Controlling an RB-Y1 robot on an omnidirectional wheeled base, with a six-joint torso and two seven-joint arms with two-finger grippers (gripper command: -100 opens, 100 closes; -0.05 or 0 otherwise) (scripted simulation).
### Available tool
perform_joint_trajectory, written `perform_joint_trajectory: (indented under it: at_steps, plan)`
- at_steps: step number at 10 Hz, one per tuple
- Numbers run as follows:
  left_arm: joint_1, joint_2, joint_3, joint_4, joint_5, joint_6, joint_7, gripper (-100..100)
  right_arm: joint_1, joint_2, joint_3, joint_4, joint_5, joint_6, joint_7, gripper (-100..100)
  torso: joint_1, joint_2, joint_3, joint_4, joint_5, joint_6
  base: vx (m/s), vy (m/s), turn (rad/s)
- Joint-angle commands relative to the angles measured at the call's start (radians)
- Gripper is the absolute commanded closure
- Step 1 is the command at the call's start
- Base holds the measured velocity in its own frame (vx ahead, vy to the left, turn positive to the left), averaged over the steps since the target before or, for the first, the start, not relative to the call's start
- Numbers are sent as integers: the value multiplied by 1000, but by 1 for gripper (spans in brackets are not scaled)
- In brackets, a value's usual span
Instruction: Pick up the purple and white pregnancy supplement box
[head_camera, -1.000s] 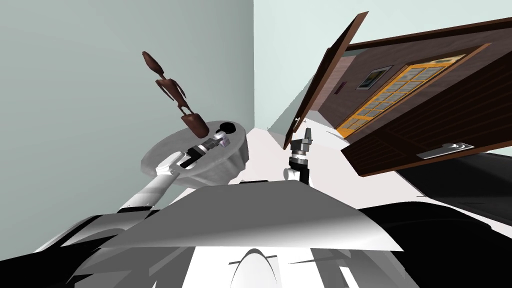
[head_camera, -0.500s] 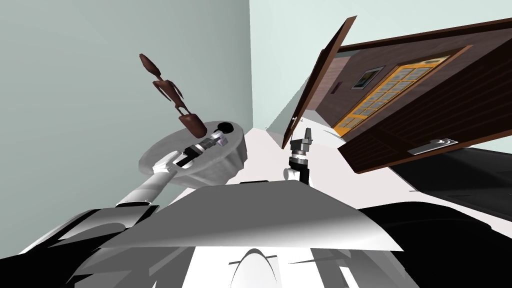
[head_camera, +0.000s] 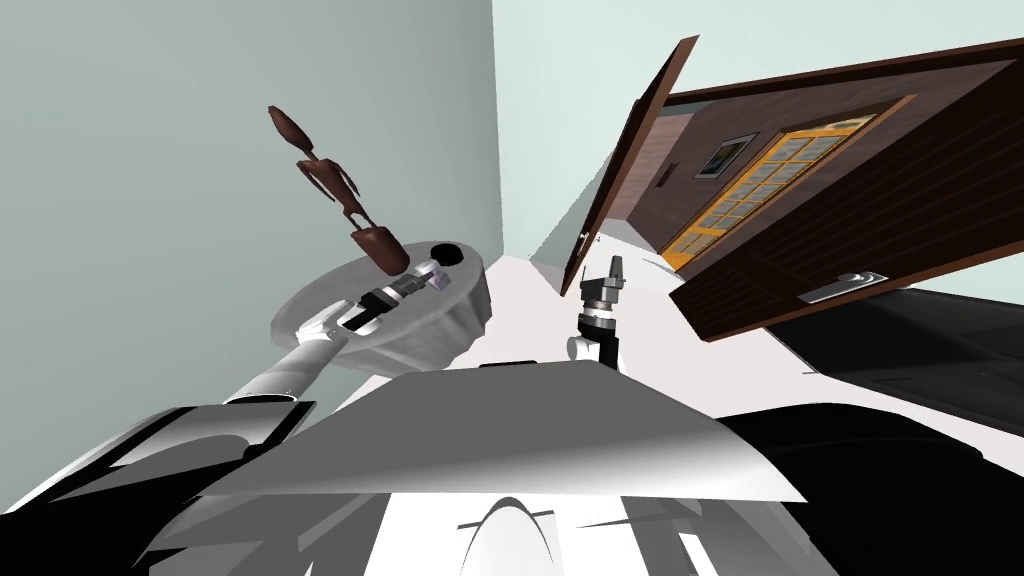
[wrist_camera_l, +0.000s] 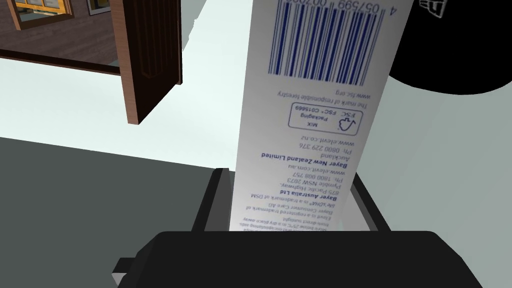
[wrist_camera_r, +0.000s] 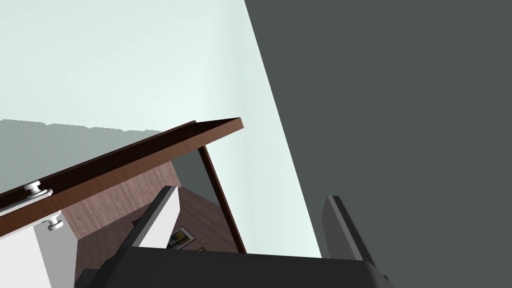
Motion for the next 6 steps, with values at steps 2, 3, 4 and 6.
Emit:
perform_joint_trajectory:
  at_steps: [2,3,4,6]
  plan:
    - [-13,12,-5,59,35,-15,-21,100,0,0,0,0,0,0,0,0,0,1,0,0,0,-1,-36,-29,-13]
    - [-42,33,-16,91,83,-47,-59,100,0,0,0,0,0,0,0,0,1,0,0,0,0,-1,-43,-29,-43]
    - [-42,33,-16,128,90,-47,-59,100,0,0,0,0,0,0,0,0,1,1,1,1,0,0,-50,-38,-48]
    - [-36,31,-14,109,82,-45,-55,0,0,0,0,0,0,0,0,0,1,0,1,1,-1,-1,-10,-8,0]
